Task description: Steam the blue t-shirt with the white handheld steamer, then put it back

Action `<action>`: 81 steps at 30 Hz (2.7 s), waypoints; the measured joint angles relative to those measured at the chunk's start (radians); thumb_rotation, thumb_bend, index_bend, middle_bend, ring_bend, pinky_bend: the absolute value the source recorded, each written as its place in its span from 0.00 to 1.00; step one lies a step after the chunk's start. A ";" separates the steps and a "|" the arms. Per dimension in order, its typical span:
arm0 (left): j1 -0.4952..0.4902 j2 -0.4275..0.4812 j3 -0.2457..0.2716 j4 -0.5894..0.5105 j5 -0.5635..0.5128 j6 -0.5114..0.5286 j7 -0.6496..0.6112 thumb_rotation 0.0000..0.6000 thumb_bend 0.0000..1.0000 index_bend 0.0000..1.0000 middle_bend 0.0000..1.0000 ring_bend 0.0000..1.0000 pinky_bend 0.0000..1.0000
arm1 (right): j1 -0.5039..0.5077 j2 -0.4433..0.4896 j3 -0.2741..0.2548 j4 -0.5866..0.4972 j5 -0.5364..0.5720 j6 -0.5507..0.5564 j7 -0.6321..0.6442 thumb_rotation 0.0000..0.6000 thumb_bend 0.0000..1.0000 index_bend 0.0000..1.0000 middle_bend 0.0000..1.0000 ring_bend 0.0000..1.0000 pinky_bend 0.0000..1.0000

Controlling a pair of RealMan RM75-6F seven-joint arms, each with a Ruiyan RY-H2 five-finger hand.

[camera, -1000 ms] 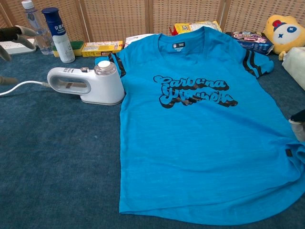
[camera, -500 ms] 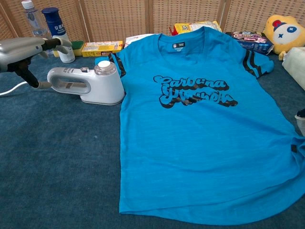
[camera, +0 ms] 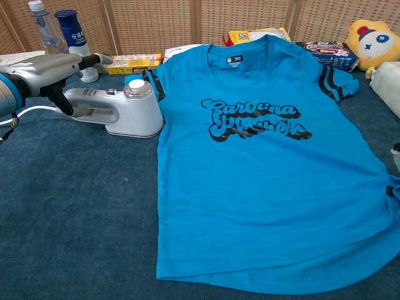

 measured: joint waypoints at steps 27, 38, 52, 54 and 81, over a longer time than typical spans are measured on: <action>-0.138 -0.228 -0.051 0.343 -0.027 -0.099 -0.109 1.00 0.42 0.46 0.43 0.39 0.54 | -0.002 0.021 0.012 -0.022 0.029 -0.005 -0.004 1.00 0.47 0.68 0.59 0.60 0.71; -0.120 -0.218 -0.037 0.336 -0.003 -0.093 -0.193 1.00 0.42 0.66 0.65 0.60 0.71 | -0.005 0.026 0.020 -0.032 0.036 0.005 0.003 1.00 0.47 0.68 0.60 0.60 0.71; -0.061 -0.122 -0.031 0.160 0.028 -0.051 -0.343 1.00 0.42 0.76 0.73 0.66 0.77 | -0.017 0.044 0.024 -0.060 0.043 0.023 -0.004 1.00 0.48 0.68 0.60 0.60 0.71; -0.057 -0.106 -0.034 0.129 0.027 -0.045 -0.345 1.00 0.42 0.76 0.73 0.66 0.77 | -0.018 0.047 0.024 -0.066 0.041 0.024 -0.006 1.00 0.48 0.68 0.60 0.60 0.71; -0.152 -0.194 -0.068 0.023 0.002 0.021 -0.073 1.00 0.41 0.76 0.73 0.66 0.77 | -0.013 0.042 0.019 -0.076 0.004 0.032 0.028 1.00 0.48 0.68 0.61 0.61 0.71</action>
